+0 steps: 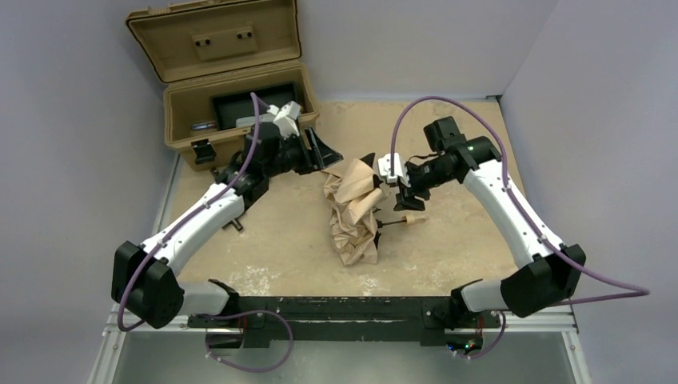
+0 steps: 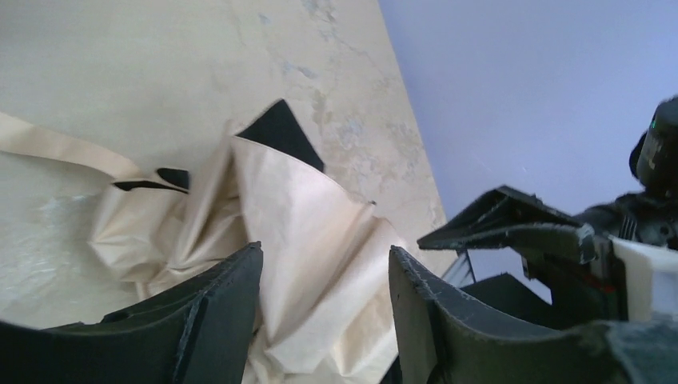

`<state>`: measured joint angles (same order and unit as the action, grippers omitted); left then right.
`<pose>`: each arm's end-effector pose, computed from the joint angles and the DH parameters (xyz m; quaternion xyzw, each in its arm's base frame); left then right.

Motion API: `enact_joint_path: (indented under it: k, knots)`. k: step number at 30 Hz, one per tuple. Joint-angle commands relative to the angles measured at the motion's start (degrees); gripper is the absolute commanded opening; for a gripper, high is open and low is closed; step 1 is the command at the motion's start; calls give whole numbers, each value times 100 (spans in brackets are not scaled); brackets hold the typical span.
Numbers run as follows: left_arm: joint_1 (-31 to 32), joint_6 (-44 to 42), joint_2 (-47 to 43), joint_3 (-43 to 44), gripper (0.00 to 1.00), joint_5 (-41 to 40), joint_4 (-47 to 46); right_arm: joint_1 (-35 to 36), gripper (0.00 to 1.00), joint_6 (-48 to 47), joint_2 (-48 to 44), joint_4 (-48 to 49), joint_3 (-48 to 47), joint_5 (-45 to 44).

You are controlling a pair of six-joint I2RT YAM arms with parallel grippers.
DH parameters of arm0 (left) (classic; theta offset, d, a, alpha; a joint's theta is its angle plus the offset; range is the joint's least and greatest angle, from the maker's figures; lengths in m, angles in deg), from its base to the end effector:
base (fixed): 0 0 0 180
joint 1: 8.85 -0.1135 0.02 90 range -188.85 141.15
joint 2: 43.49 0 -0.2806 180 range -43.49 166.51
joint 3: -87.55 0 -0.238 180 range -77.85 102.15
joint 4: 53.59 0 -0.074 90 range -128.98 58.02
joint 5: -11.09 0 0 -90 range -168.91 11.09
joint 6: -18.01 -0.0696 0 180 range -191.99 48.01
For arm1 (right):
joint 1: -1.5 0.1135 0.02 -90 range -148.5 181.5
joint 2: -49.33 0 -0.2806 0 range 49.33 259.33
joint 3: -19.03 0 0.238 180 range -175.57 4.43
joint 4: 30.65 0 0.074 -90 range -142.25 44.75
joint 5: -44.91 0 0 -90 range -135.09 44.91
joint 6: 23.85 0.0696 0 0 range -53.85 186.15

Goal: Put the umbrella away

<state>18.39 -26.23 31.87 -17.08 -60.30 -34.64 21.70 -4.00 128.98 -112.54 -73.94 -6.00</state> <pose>0.2739 -0.1660 0.3396 -0.0365 0.8078 -0.4469 0.3827 0.2176 0.1268 0.3252 -0.7006 0.6086 0.2240 0.2976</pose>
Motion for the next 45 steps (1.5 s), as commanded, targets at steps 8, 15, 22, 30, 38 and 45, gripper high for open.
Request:
enact_joint_path:
  k: [8, 15, 22, 30, 38, 45]
  knots:
    - [932, -484, 715, -121, 42, -72, 289, 6, 64, -775, -257, 62, -319, 1623]
    - [932, -497, 1787, -571, 28, 21, 90, 884, 76, 512, -561, 2504, 433, 1095]
    - [941, -293, 2391, -1044, 25, 160, -613, 1511, 72, 924, 91, 3375, 1362, -153]
    - [944, -170, 2376, -1053, 27, 167, -798, 2177, 29, 1369, 585, 4272, 2452, -1611]
    - [770, 151, 1098, -1073, 45, -45, -776, 2383, 0, 1403, 1185, 4287, 2743, -2127]
    - [341, 156, 27, -1304, 50, -278, -584, 2373, 0, 1331, 1466, 4007, 2678, -1858]
